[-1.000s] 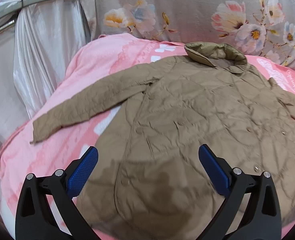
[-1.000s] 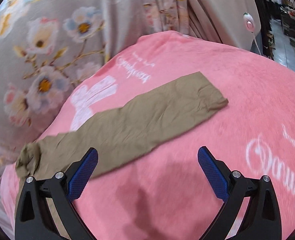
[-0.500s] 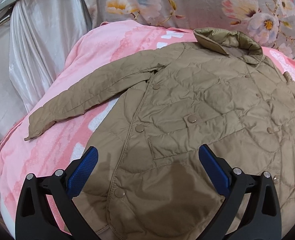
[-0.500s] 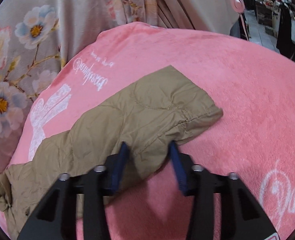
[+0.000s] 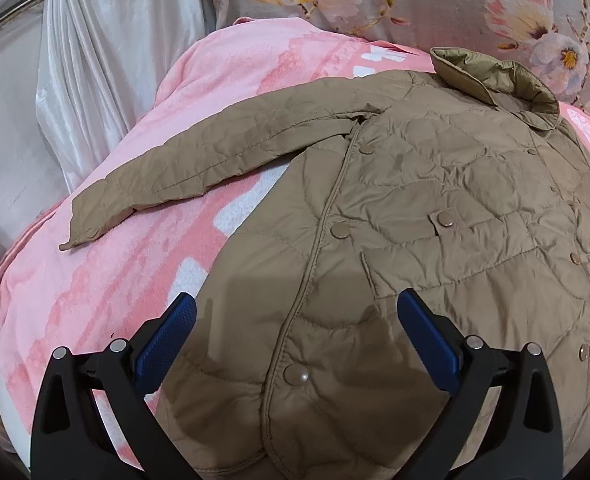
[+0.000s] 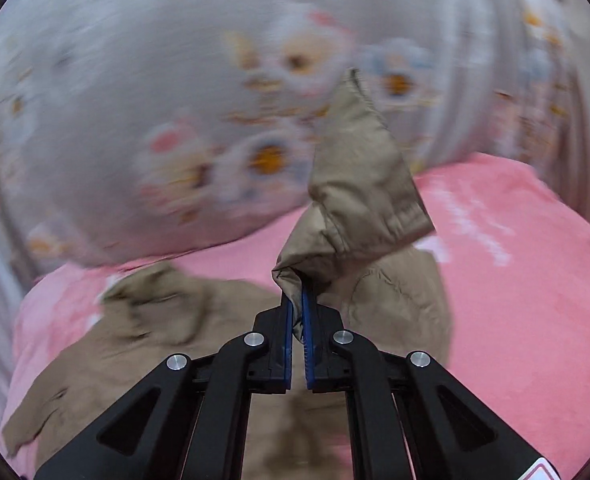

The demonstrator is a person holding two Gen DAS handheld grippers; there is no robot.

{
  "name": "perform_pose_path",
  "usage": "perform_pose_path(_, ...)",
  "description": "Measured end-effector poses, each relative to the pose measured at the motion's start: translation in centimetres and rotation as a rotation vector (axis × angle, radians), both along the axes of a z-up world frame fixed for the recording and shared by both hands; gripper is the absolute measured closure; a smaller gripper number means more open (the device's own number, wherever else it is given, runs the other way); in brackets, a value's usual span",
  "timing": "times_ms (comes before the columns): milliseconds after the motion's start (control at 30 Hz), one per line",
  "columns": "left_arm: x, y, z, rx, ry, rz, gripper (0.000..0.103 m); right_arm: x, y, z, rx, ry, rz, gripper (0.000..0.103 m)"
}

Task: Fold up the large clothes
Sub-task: 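Lift the sleeve with the right tool and lay it across the jacket body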

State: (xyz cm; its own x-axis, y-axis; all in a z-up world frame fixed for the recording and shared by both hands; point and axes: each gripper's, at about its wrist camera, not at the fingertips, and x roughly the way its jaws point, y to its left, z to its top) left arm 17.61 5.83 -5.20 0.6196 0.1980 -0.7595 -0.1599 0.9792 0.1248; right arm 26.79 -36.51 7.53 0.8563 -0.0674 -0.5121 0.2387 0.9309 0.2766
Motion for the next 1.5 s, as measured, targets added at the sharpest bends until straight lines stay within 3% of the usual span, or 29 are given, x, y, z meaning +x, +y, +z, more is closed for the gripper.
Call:
perform_pose_path(100, -0.1, 0.5, -0.1, -0.001, 0.001, 0.000, 0.005, 2.2, 5.4, -1.2, 0.025, 0.031, 0.131, 0.098)
perform_pose_path(300, -0.2, 2.5, -0.9, -0.006, 0.021, 0.030, 0.005, 5.3, 15.6, -6.7, 0.041, 0.172, 0.362, 0.099)
perform_pose_path(500, -0.2, 3.6, -1.7, -0.031, 0.035, 0.039, 0.005, 5.7, 22.7, -11.1, -0.009, 0.279, 0.479, 0.098)
perform_pose_path(667, -0.1, 4.0, -1.5, -0.067, 0.030, 0.032, 0.005, 5.3, 25.1, -11.4, -0.069, 0.318, 0.527, 0.084)
perform_pose_path(700, 0.0, 4.1, -1.3, -0.090, 0.027, 0.026, 0.005, 4.6, 25.0, -10.8, -0.055, 0.297, 0.556, 0.079)
perform_pose_path(733, 0.0, 4.2, -1.1, -0.109, 0.025, 0.021, 0.005, 3.9, 24.9, -10.3, -0.020, 0.267, 0.582, 0.059)
perform_pose_path(767, 0.2, 4.2, -0.8, -0.135, 0.024, 0.013, 0.005, 3.4, 24.9, -9.9, 0.010, 0.238, 0.593, 0.047)
perform_pose_path(833, 0.7, 4.1, -0.2, -0.210, 0.019, -0.014, 0.005, 1.9, 23.3, -8.3, 0.084, 0.169, 0.596, 0.046)
perform_pose_path(967, 2.6, 3.6, 0.5, -0.391, 0.032, -0.065, 0.005, 0.2, 19.6, -6.7, 0.140, 0.120, 0.501, 0.046)
perform_pose_path(1067, 5.4, 2.4, 0.8, -0.497, 0.055, -0.111, 0.005, -0.5, 14.6, -7.6, 0.160, 0.134, 0.374, 0.046)
perform_pose_path(1167, 8.7, 1.3, 1.1, -0.585, 0.037, -0.129, 0.005, -0.9, 8.0, -9.3, 0.249, 0.171, 0.208, 0.046)
perform_pose_path(1300, 13.1, -0.3, 0.6, -0.604, 0.071, -0.112, 0.005, -0.9, 0.9, -11.6, 0.367, 0.197, 0.033, 0.046)
perform_pose_path(1400, 15.7, -1.2, -0.5, -0.616, 0.129, -0.086, 0.007, 0.4, -2.1, -13.5, 0.467, 0.220, -0.028, 0.047)
perform_pose_path(1433, 16.2, -1.5, -0.7, -0.631, 0.135, -0.088, 0.009, 0.8, -2.6, -14.1, 0.490, 0.227, -0.039, 0.048)
perform_pose_path(1467, 16.5, -1.6, -0.7, -0.627, 0.131, -0.094, 0.022, 1.5, -3.1, -14.7, 0.517, 0.235, -0.047, 0.051)
perform_pose_path(1500, 16.8, -2.0, -0.3, -0.598, 0.114, -0.110, 0.051, 2.2, -3.3, -15.1, 0.540, 0.242, -0.046, 0.054)
